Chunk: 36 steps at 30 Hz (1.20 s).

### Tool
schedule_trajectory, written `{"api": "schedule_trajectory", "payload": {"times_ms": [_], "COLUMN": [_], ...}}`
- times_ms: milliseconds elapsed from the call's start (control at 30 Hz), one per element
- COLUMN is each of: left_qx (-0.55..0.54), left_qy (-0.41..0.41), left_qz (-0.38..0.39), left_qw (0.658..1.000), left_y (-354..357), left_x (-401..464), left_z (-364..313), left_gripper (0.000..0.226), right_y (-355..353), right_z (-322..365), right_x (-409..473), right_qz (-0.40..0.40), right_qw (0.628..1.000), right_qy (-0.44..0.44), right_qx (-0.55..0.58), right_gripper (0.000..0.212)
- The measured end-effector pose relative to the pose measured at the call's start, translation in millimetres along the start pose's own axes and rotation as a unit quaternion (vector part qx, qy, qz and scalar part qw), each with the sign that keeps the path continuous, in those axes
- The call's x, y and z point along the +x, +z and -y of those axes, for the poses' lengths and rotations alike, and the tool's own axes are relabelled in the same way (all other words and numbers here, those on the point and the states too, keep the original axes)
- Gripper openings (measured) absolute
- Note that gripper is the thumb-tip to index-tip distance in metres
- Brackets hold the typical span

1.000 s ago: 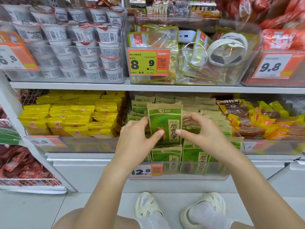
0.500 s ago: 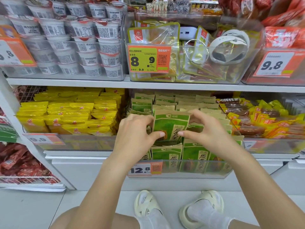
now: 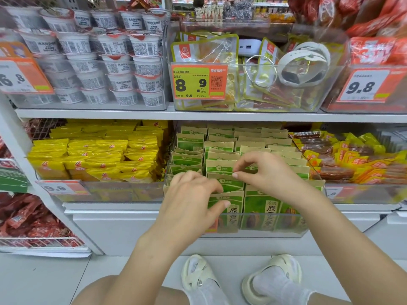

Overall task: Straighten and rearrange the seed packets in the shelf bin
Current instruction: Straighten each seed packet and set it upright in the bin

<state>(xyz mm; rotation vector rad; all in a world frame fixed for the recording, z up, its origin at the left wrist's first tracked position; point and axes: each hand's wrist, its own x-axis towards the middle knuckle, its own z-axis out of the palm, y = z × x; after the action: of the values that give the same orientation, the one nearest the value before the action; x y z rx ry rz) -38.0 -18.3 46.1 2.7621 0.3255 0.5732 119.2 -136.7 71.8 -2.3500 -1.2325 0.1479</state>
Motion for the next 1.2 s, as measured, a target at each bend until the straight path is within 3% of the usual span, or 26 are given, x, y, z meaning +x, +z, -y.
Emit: {"api": "schedule_trajectory", "payload": {"times_ms": [100, 300, 400, 533, 700, 833, 933, 1033, 1100, 1200], "left_qx": [0.019, 0.063, 0.071, 0.047, -0.021, -0.075, -0.093, -0.124, -0.167, -0.25], "left_qy": [0.007, 0.011, 0.018, 0.016, 0.01, -0.017, -0.001, 0.01, 0.005, -0.014], "left_qz": [0.008, -0.013, -0.049, -0.068, -0.097, -0.141, -0.191, -0.239, -0.243, -0.229], "left_qw": [1.0, 0.998, 0.996, 0.996, 0.995, 0.987, 0.977, 0.963, 0.956, 0.941], "left_y": [4.8, 18.6, 24.7, 26.5, 9.6, -22.0, -36.9, -43.9, -44.5, -45.7], "left_x": [2.7, 7.6, 10.7, 10.1, 17.9, 26.3, 26.6, 23.7, 23.0, 22.3], "left_z": [1.1, 6.5, 8.6, 6.5, 6.2, 0.2, -3.6, -11.6, -17.0, -24.2], "left_gripper": [0.031, 0.004, 0.017, 0.016, 0.006, 0.004, 0.006, 0.01, 0.01, 0.006], "right_y": [0.4, 1.9, 4.1, 9.8, 7.5, 5.7, -0.8, -2.7, 0.3, 5.8], "right_z": [2.6, 4.5, 8.8, 9.8, -3.6, -8.5, -3.5, 5.9, 11.6, 17.7], "right_x": [2.6, 18.3, 28.8, 35.3, 28.2, 14.1, -7.7, -30.8, -40.2, -50.9], "right_qz": [0.018, 0.012, 0.011, 0.006, 0.045, -0.002, -0.056, -0.038, -0.018, -0.048], "right_qw": [0.999, 0.996, 0.992, 0.989, 0.997, 0.998, 0.981, 0.948, 0.94, 0.932], "right_qy": [-0.013, -0.024, -0.037, -0.048, -0.001, 0.01, -0.004, -0.036, -0.045, -0.038], "right_qx": [-0.047, -0.091, -0.119, -0.138, -0.06, 0.062, 0.185, 0.314, 0.337, 0.357], "right_gripper": [0.004, 0.01, 0.01, 0.008, 0.006, 0.02, 0.029, 0.041, 0.045, 0.035]}}
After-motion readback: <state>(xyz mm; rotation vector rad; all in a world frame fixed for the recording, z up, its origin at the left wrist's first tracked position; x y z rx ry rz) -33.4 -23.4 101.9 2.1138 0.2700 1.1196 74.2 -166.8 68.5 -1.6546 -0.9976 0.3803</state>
